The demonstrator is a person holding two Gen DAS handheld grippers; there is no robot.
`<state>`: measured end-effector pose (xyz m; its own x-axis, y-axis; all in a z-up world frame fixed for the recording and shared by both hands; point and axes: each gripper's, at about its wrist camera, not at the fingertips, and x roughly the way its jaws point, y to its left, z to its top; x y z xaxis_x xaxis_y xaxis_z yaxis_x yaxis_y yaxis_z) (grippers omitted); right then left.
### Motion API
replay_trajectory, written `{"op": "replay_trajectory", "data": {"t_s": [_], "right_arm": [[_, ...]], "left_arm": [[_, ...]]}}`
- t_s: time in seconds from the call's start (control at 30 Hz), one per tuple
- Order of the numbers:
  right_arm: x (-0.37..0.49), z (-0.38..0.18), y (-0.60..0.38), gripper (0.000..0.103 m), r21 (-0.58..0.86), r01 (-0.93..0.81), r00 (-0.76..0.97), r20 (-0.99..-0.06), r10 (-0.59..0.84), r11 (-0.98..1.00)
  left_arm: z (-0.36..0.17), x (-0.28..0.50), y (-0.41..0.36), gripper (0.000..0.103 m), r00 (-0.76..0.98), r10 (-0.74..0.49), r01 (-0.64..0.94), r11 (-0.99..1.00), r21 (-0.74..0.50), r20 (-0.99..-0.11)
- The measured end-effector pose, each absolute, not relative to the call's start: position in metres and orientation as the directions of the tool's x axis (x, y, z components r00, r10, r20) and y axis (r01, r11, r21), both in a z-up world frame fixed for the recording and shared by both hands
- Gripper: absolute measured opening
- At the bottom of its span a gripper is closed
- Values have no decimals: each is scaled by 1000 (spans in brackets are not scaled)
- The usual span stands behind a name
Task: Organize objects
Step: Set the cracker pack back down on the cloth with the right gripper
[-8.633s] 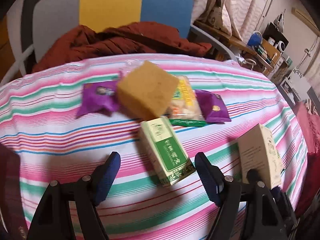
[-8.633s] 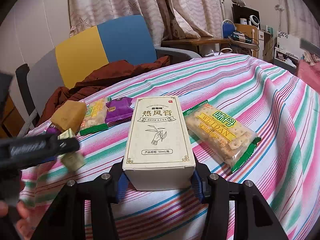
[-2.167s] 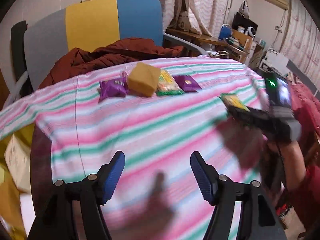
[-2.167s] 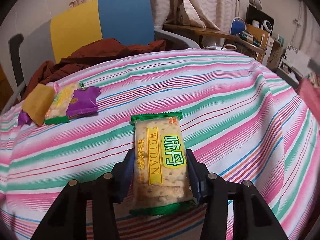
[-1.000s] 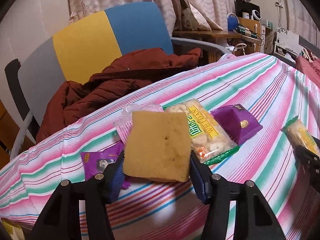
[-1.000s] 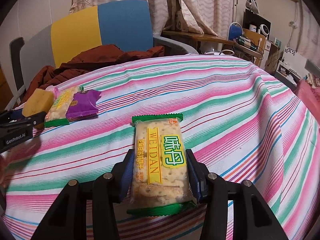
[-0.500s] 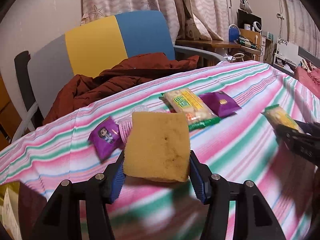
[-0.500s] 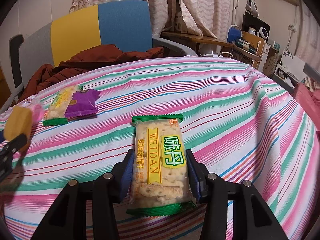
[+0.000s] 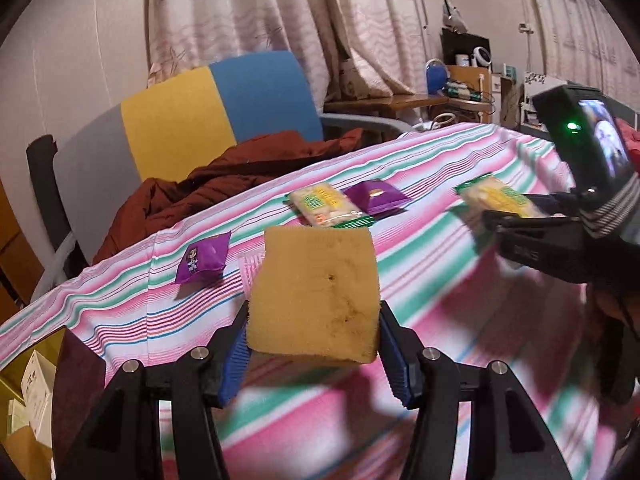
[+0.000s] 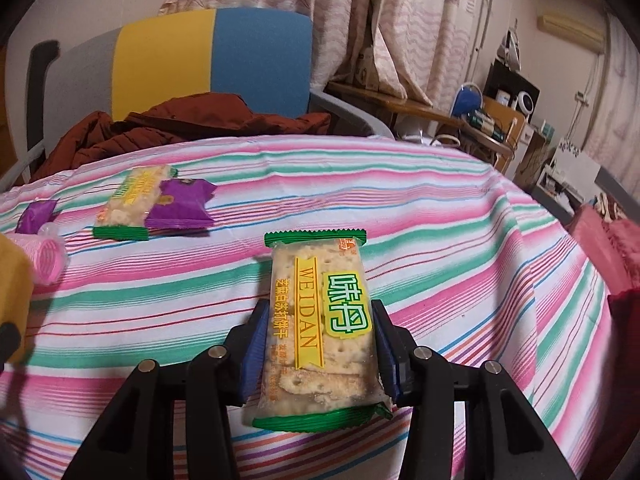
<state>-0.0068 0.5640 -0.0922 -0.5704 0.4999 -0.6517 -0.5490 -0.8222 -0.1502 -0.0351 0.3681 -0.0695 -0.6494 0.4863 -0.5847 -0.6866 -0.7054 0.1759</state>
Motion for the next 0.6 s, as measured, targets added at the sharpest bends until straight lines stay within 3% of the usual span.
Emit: {"op": "replay_trajectory", "data": {"t_s": [0.33,0.4,0.47,0.6], "right_arm": [[-3,-94,554,51,-129,-529,-572,-676,464,-839],[-1,-94,555,61,-120,-537,-572,-676,465,-835],[2,-90,555,81,-104,-535,-589,-666,459,-838],[18,-67,543,82,-109,-556,-639,-578,508,-824]], "left_arm": [[-68,-13,338,58,-573,549,-713,-700,39,-609],[-71,-13,333,58,-565,535,-701,-713,22,-628],[-75,-14,329,58,-550,525,-696,-718,8,-650],[-79,-15,320,58,-516,536,-697,-716,-37,-668]]}}
